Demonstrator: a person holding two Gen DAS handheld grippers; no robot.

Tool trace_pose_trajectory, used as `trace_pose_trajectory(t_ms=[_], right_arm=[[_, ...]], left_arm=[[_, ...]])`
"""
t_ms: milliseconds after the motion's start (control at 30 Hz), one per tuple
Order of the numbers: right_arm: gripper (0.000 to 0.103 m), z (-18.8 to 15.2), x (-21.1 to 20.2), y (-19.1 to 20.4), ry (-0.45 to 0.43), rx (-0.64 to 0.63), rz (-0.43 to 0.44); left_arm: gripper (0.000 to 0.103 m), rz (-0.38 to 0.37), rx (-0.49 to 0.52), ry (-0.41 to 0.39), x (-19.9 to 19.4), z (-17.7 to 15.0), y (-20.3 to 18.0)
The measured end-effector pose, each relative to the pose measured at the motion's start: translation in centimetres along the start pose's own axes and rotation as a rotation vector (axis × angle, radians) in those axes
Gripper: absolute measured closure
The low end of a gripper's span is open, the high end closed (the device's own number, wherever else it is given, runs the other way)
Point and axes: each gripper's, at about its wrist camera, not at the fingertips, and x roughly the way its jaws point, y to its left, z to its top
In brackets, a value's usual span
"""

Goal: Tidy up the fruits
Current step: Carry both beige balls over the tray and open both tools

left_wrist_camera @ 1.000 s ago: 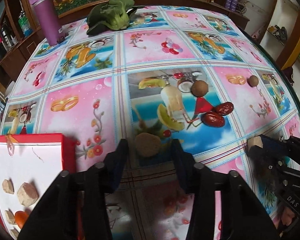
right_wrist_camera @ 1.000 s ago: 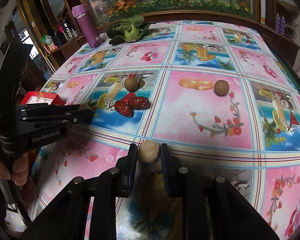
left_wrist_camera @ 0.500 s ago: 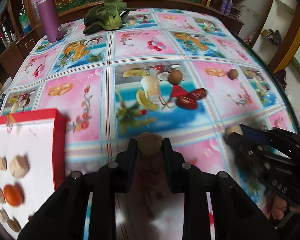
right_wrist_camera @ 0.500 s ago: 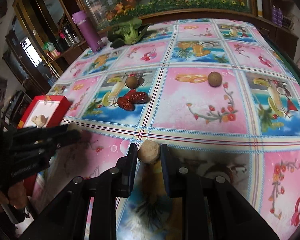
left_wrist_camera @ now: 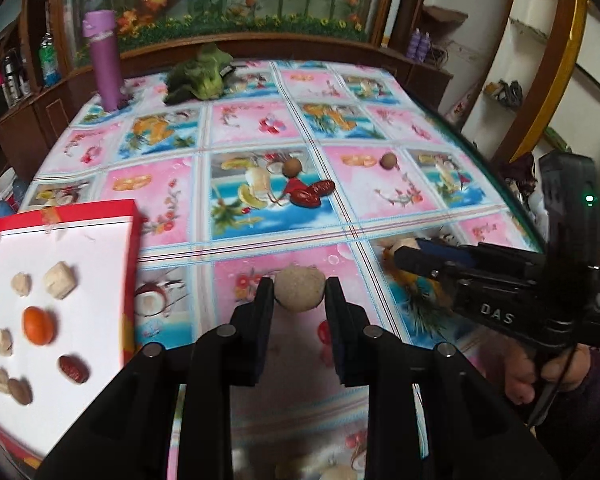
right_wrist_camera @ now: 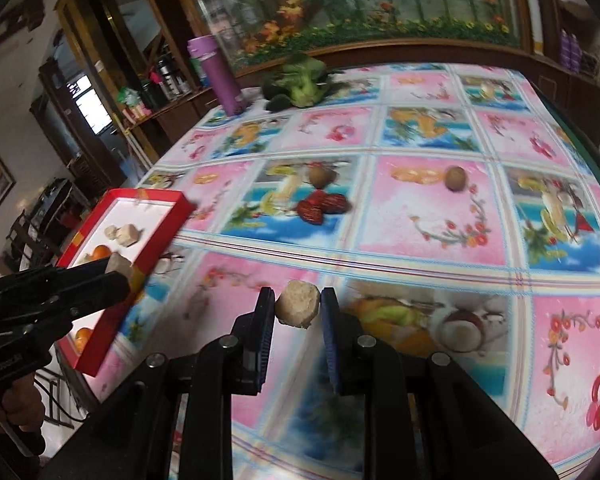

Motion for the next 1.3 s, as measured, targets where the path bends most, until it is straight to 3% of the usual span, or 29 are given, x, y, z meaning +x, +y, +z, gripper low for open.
trace_pose_trajectory(t_ms=[133,467,733,1033,1300], right_arm=[[0.081,0.1,0.3,2.5,0.003,-0.051,0.022],[0.081,1.0,1.7,10.0,0.02,-0.208,0.069],[0.081,1.5,2.8,15.3,0.021,-0.321,0.093],[0.081,1.4,4.2,18.9,0.043,-0.388,0.111],[0.081,2.1,5.5,20.4,0.063,-0.405,0.129]], left_arm=[[0.075,0.021,-0.02,-0.045,-2.6,-1.1,0.9],[0.075,0.069,-0.083,-0.069,-6.5,-5.7,4.3],[0.075,0.195,-0.17,-0.142,-10.1,-7.1,9.9],[0.075,0.286,-0.264,-0.186,-12.1,-8.6,14.7],[0.075,0.313,-0.296,-0.186,-12.4,-8.9,16.8]])
